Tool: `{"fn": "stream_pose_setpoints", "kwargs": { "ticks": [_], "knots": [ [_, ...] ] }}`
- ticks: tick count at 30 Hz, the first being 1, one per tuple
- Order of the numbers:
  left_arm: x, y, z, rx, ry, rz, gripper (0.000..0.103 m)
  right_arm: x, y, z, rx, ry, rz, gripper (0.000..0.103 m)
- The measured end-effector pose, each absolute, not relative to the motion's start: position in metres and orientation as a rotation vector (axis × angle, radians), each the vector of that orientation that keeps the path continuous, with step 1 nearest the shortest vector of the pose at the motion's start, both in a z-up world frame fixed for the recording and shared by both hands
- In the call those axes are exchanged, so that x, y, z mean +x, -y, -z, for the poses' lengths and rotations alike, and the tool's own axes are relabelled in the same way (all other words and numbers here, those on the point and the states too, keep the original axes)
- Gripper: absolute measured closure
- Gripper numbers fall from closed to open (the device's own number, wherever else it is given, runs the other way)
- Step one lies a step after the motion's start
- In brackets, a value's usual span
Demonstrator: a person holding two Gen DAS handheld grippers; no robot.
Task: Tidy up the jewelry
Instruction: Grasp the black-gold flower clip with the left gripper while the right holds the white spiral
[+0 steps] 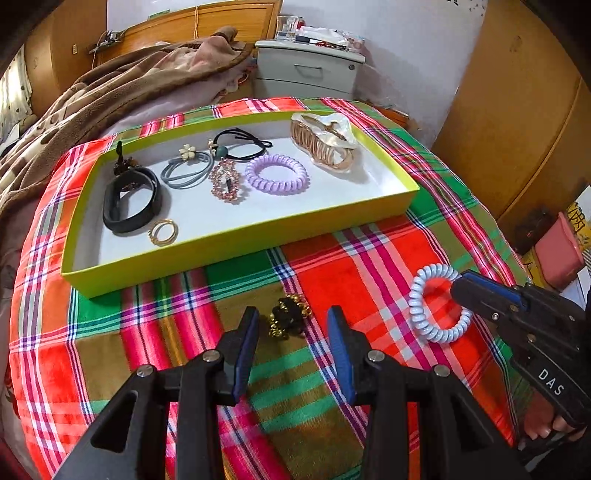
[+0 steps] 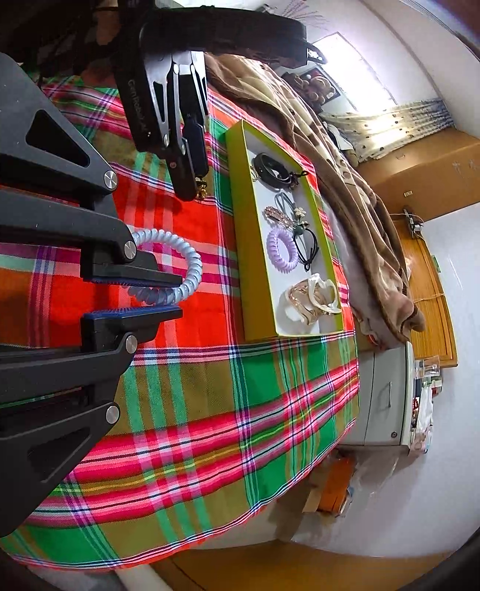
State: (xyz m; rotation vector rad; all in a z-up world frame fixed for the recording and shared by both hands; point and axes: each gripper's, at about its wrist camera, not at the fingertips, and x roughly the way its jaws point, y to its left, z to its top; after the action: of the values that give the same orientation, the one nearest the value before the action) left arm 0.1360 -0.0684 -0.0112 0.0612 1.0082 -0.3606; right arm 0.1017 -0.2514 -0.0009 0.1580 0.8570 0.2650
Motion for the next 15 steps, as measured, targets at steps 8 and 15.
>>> {"fn": "stream_pose_setpoints", "kwargs": {
  "ticks": [8, 15],
  "knots": [
    [0.1371, 0.0740, 0.0134, 0.092, -0.995, 0.357, 0.064, 0.1049, 0.2509, 0.0010, 0.156, -0.861, -0.266, 0.093],
    [0.1377, 0.0708, 0.0128, 0.086, -0.992, 0.362, 0.078, 0.1082, 0.2485, 0.0014, 0.150, -0.867, -0.264, 0.093]
  ]
}}
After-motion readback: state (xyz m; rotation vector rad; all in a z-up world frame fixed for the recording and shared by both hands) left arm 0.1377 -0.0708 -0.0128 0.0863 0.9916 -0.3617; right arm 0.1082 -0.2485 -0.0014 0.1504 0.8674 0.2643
